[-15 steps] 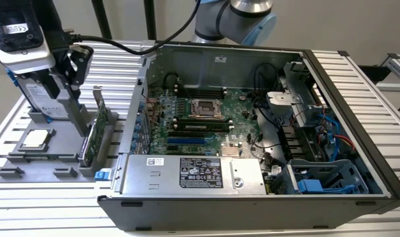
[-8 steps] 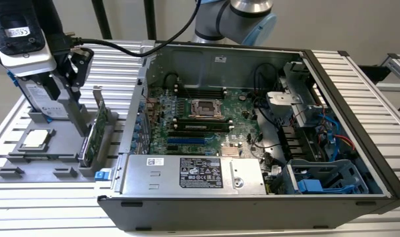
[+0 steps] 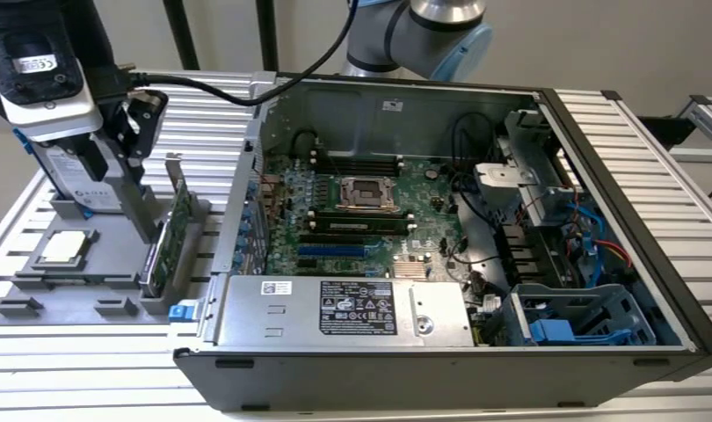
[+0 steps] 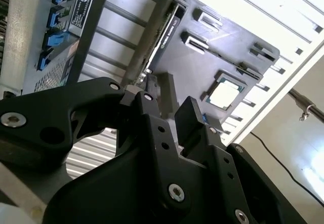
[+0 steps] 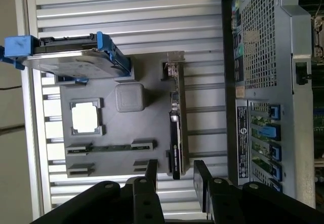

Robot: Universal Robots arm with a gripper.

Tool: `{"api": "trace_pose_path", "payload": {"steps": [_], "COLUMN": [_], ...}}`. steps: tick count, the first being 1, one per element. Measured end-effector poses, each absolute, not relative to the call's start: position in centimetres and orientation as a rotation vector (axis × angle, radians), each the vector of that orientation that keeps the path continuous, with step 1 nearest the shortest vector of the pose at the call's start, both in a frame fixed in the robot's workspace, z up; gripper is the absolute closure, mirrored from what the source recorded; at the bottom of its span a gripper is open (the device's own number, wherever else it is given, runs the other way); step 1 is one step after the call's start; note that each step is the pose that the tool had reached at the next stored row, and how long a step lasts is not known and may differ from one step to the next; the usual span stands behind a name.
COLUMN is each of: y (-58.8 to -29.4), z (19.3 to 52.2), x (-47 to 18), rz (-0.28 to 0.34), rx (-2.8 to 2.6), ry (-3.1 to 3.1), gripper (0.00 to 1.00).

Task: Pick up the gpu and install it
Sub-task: 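Pick up the gpu and move the gpu toward the slot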

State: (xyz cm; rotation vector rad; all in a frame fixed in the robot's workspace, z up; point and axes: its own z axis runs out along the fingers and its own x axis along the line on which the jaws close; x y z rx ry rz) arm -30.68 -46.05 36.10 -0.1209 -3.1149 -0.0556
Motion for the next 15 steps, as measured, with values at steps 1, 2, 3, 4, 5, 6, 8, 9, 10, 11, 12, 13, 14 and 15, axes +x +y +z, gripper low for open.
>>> {"api": "trace_pose_path", "payload": {"steps": [1, 2, 3, 4, 5, 6, 8, 9, 10, 11, 12, 13, 14, 15], "y": [-46.05, -46.05, -46.05, -46.05, -46.05, -46.05, -46.05, -46.05, -46.05, -46.05, -46.05, -46.05, -46.05, -46.05], "z": [36.05, 36.0, 35.95, 35.9, 35.86, 35.81, 35.72, 35.67, 35.65, 35.65, 35.65, 35.64, 35.63, 35.63], "x": [-30.68, -30.68, -30.68, -30.68, -30.68, -30.68, -30.68, -30.68, -30.68, -30.68, -30.69, -30.68, -30.68, -30.68], "rz": [-0.056, -0.055, -0.055, -0.055, -0.055, -0.055, -0.055, -0.055, -0.055, -0.055, -0.055, -0.055, -0.055, -0.055], "rx": [-0.121, -0.121, -0.121, -0.121, -0.121, -0.121, -0.121, -0.121, -0.121, -0.121, -0.121, -0.121, -0.121, -0.121], "ry": [-3.114, -3.114, -3.113, -3.113, -3.112, -3.111, -3.11, -3.109, -3.109, -3.109, -3.109, -3.109, -3.109, -3.109], "gripper": [0.0, 0.0, 0.0, 0.0, 0.0, 0.0, 0.0, 0.0, 0.0, 0.0, 0.0, 0.0, 0.0, 0.0]}}
